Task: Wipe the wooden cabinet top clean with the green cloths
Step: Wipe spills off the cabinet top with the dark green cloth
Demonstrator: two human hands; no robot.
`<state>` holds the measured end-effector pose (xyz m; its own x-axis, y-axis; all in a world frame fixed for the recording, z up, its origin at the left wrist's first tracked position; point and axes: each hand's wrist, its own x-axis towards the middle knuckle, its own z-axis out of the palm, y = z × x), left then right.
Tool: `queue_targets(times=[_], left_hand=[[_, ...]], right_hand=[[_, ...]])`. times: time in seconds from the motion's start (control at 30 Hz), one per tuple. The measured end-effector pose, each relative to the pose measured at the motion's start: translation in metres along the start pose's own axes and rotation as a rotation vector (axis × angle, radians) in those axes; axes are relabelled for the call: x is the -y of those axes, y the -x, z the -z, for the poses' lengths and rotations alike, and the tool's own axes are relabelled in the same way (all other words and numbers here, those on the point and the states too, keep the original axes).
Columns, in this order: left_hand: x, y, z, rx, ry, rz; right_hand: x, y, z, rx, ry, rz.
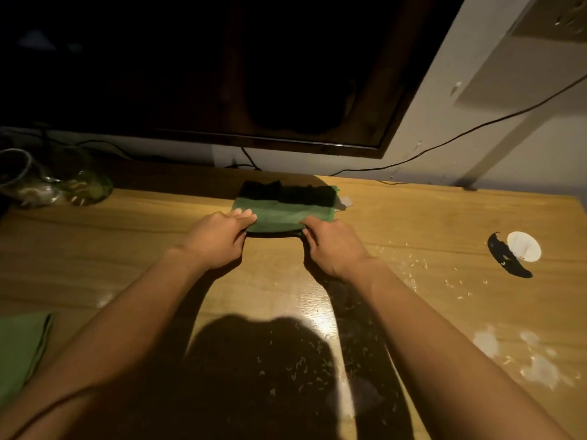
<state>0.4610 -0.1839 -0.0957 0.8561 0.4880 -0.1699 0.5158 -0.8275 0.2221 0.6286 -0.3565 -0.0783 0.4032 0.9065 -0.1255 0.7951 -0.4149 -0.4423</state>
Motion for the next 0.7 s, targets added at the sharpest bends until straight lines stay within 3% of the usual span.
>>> queue_targets(times=[0.23,0.4,0.7], left_hand=[[0.038,0.064,-0.002,0.042,0.042,0.24],[0.0,0.1,-0.016,-0.031,0.013,0.315],[-0.068,0.194,-0.037,0.008,-0.052,0.397]], right_hand=[[0.046,-0.011,-0.022,0.175,0.057,0.183],[0.047,0.01,-0.022,0.254,0.067,0.221],[0.047,0.099,-0.026,0.349,0.044,0.278]])
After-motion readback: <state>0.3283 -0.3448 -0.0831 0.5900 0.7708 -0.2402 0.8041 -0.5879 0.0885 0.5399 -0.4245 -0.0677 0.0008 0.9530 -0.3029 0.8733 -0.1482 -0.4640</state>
